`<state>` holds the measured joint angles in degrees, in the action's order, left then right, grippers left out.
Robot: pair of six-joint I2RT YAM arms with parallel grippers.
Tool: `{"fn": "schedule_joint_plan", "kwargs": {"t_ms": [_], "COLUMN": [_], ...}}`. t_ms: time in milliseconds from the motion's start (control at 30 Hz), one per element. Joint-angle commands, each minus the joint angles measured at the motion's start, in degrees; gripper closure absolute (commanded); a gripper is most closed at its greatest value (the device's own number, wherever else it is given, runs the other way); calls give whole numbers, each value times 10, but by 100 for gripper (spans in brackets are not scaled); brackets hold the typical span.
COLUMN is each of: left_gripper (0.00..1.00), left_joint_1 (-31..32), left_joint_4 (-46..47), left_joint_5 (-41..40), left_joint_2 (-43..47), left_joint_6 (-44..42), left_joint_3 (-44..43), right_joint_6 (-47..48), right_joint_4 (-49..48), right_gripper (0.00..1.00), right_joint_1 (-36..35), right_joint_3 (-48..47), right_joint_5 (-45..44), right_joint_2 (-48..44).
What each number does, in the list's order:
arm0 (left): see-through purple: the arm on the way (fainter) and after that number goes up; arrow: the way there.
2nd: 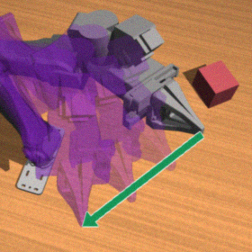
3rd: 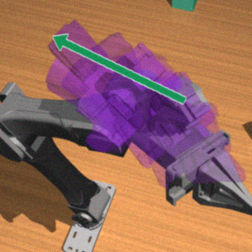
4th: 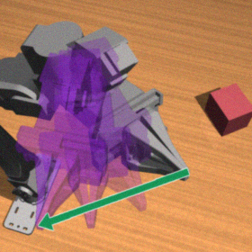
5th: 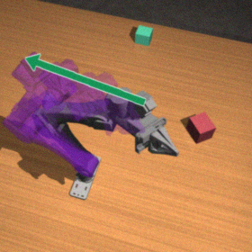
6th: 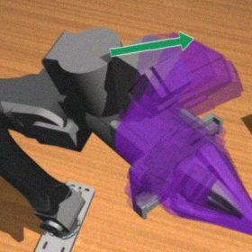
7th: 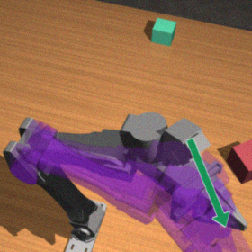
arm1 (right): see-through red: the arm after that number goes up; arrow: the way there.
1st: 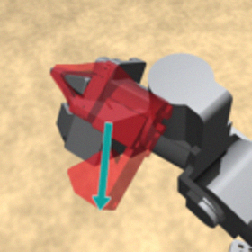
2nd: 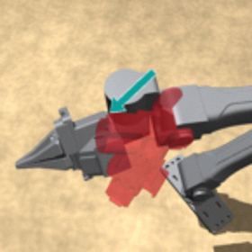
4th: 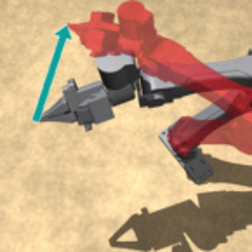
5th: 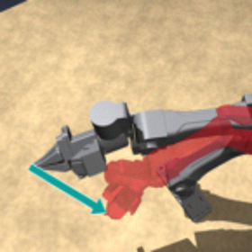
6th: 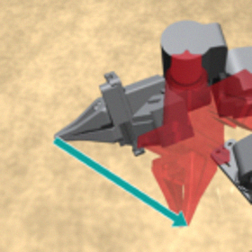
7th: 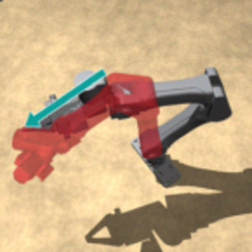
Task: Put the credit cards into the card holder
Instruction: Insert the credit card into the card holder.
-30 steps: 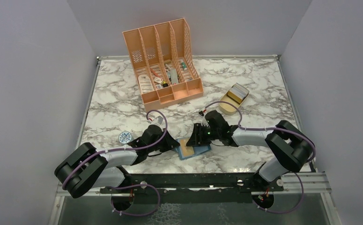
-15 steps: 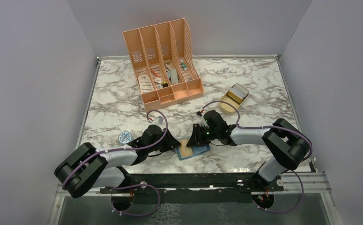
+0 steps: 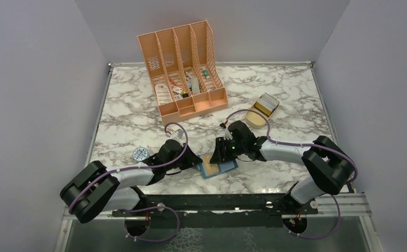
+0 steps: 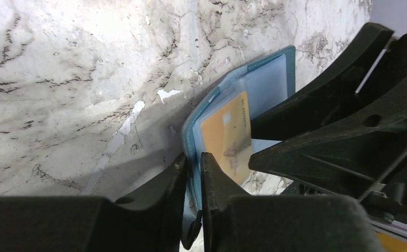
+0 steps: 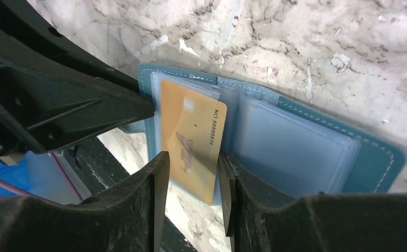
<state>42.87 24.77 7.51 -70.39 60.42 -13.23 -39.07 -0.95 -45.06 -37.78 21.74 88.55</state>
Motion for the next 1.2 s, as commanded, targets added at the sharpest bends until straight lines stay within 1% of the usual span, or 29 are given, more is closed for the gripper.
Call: {"fn": "schedule_joint_plan", "kwargs": {"t_ms": [0,133,267,367,467,600,1033,1167], "left_gripper": [84,86,86,80,74,71,71,71], "left_joint_1": [2,2,2,2,2,2,2,2], "left_joint_4": [17,18,18,17,18,19,22,23], "left_joint_5": [11,11,14,15,14,11,12,13], "left_joint_2": [10,10,11,11,11,11,5,2], "left_joint_6": [-12,-15,-19,-22,-24,-27,-33,-34], "left_joint_3": [7,7,7,6,5,2,-7,-8], "right_joint_6": [32,47,67,76,70,56,34,30], "right_joint_4": [57,89,131,136,112,72,-13,-29], "right_gripper": [59,55,54,55,54,54,55,58], "right_joint_1": [-3,-3,-3,-3,-2,-3,-3,-4], "right_joint_3": [-35,-60,-94,-106,-94,-73,-38,-35], "right_joint_5": [-45,-74,-113,-104,-78,-51,-1,14], "right_joint_2": [-39,-47,-45,-36,-24,-8,35,37]}}
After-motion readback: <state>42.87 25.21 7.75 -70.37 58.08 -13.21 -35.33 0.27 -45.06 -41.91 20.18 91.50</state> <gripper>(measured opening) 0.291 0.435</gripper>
